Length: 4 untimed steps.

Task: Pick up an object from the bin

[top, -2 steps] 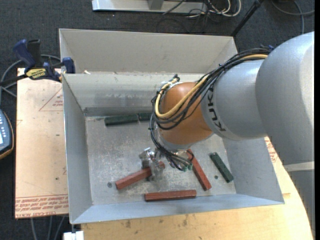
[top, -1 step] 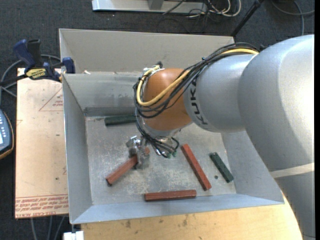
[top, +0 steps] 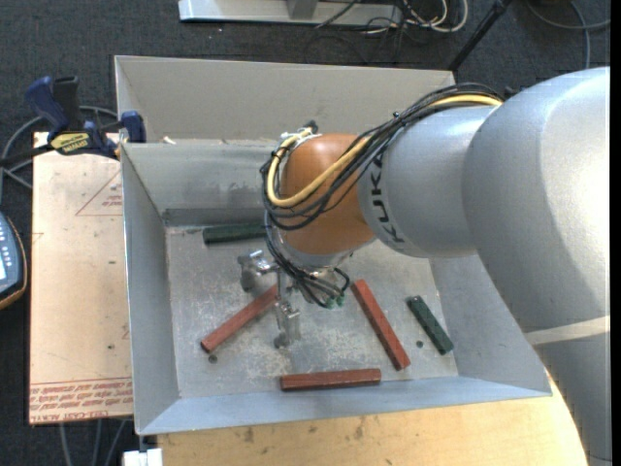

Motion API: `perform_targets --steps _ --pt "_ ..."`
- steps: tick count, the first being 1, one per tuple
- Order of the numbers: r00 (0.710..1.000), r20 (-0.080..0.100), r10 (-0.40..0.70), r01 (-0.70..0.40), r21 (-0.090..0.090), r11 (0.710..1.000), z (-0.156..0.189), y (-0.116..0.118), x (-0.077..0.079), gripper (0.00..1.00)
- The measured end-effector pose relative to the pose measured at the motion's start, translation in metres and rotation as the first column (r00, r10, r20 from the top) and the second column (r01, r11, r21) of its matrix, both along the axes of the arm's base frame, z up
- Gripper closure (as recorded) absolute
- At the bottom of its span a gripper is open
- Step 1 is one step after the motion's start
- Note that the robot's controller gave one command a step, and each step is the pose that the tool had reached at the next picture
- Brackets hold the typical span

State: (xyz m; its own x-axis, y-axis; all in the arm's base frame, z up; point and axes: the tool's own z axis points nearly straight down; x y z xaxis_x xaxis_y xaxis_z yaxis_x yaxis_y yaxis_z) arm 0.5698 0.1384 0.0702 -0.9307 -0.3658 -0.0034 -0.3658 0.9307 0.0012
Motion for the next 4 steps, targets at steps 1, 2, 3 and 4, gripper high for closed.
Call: perform_targets --steps 1,2,3,4 --pt "1.0 -0.001 -0.001 0.001 0.0 1.0 0.001 0.0 0.0 1.0" --pt "0.824 0.008 0.566 -0.566 -0.004 0.824 0.119 0.029 0.037 1.0" --pt "0.608 0.004 0.794 -0.794 -0.005 0.608 0.161 0.024 0.044 1.0" --pt "0.44 -0.004 0.898 -0.898 0.002 0.44 0.089 -0.007 0.053 1.0"
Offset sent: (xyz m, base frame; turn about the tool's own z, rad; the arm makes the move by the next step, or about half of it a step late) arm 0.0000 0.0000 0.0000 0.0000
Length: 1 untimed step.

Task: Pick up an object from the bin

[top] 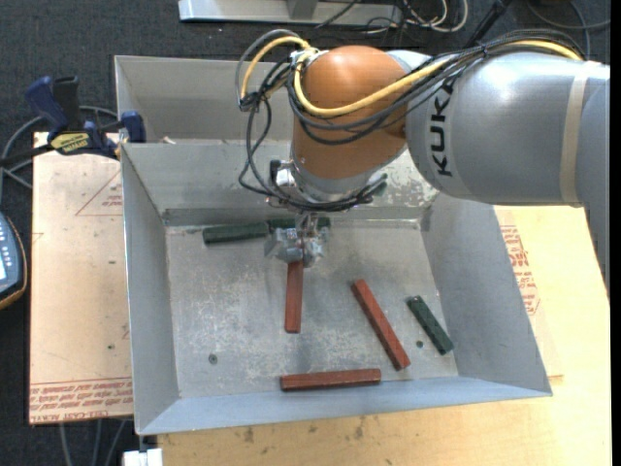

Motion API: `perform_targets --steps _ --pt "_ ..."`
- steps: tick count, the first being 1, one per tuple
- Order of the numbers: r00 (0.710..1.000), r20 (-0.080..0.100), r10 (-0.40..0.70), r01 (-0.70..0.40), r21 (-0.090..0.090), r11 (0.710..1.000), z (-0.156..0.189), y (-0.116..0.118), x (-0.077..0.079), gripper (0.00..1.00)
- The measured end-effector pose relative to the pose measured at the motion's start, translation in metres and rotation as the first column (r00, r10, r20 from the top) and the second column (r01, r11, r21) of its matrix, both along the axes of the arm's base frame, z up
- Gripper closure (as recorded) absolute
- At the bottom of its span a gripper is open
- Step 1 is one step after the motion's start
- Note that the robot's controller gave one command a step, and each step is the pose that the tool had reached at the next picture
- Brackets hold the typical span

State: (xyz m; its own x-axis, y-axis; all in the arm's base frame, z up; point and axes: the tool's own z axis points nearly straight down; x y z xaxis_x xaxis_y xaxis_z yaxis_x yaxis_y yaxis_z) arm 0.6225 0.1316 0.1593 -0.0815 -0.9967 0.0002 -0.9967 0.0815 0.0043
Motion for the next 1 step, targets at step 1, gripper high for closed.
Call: perform_targets --steps 1 --pt "0.954 0.001 0.3 -0.3 0.003 0.954 -0.0605 0.0089 0.0037 1.0"
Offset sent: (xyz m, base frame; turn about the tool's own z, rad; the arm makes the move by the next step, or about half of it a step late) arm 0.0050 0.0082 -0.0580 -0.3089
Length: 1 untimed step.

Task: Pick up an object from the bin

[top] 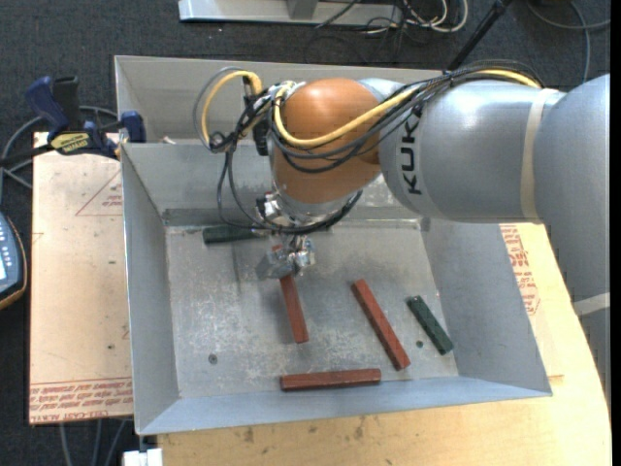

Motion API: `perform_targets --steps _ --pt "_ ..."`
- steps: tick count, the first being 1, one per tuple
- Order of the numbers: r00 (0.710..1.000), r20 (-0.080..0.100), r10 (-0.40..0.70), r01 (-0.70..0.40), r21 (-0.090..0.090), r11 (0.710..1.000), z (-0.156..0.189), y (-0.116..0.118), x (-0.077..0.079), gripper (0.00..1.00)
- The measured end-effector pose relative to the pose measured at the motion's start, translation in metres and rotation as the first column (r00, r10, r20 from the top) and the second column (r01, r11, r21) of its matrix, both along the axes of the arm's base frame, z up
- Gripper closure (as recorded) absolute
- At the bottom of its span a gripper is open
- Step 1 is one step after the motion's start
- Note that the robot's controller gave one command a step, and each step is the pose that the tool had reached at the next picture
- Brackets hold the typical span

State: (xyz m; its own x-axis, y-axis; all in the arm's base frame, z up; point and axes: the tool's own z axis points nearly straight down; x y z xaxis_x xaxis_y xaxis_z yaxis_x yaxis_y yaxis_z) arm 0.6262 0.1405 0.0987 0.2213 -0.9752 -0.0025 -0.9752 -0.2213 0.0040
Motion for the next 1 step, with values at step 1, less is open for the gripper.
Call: perform_targets --steps 1 --pt "0.966 0.014 0.257 -0.257 0.002 0.967 0.1622 0.0358 -0.0338 1.0"
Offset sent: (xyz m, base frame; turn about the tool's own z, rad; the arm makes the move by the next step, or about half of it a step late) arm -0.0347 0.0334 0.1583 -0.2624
